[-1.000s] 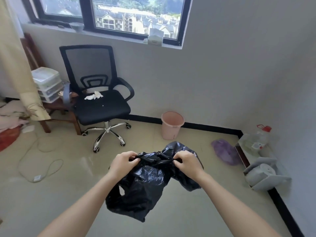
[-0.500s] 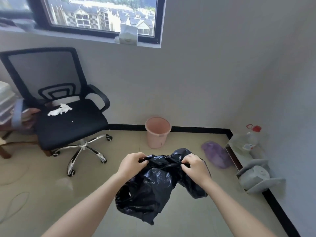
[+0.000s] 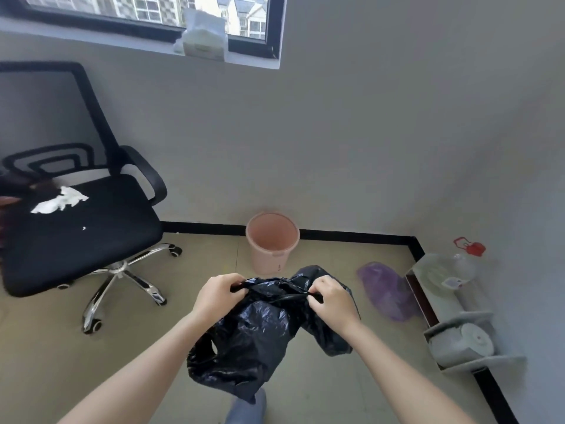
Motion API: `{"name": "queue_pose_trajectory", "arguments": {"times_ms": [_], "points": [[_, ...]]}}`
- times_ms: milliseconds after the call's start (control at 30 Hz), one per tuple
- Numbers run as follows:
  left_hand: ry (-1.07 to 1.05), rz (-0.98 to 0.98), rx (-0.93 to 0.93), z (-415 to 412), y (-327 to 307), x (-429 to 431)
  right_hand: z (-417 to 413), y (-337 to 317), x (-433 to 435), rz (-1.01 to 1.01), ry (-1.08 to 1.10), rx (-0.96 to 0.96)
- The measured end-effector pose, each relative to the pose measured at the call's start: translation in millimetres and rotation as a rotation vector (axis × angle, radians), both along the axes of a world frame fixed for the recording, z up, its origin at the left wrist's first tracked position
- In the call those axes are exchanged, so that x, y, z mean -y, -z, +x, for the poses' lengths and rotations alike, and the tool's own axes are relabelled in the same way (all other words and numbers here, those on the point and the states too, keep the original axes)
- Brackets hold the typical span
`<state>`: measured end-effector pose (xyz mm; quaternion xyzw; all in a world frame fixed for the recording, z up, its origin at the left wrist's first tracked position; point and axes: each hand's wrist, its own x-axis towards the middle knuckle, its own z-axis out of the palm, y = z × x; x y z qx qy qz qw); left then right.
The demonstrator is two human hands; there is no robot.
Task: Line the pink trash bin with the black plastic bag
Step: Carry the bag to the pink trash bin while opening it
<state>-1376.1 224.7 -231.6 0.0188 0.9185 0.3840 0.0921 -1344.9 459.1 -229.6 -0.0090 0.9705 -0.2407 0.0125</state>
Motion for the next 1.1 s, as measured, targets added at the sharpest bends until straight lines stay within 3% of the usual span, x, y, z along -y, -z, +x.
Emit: {"name": "queue_pose_trajectory", "arguments": {"times_ms": [300,467,733,933,1100], "points": [[0.074,-0.044,0.058,-137.6,21.2,-40.2,-118.3,9.8,-31.6,0.03,0.069,0.123],[0.113,-0.109,0.097,-172.5,37.7,-65.2,-150.8,26.6,-52.9,0.028,0.066,0.211],[-0.02,-0.189,0.1,-237.7,74.0,-109.1,-240.1,67.9,-97.8,-0.01,-0.055,0.318],[-0.149,-0.313,0.162,-280.1,122.1,-133.8,-304.1,120.8,-119.7,-0.049,-0.158,0.428],[-0.157,-0.366,0.145,-317.8,210.3,-142.9,-348.0,210.1,-119.1,-0.079,-0.059,0.476]]}}
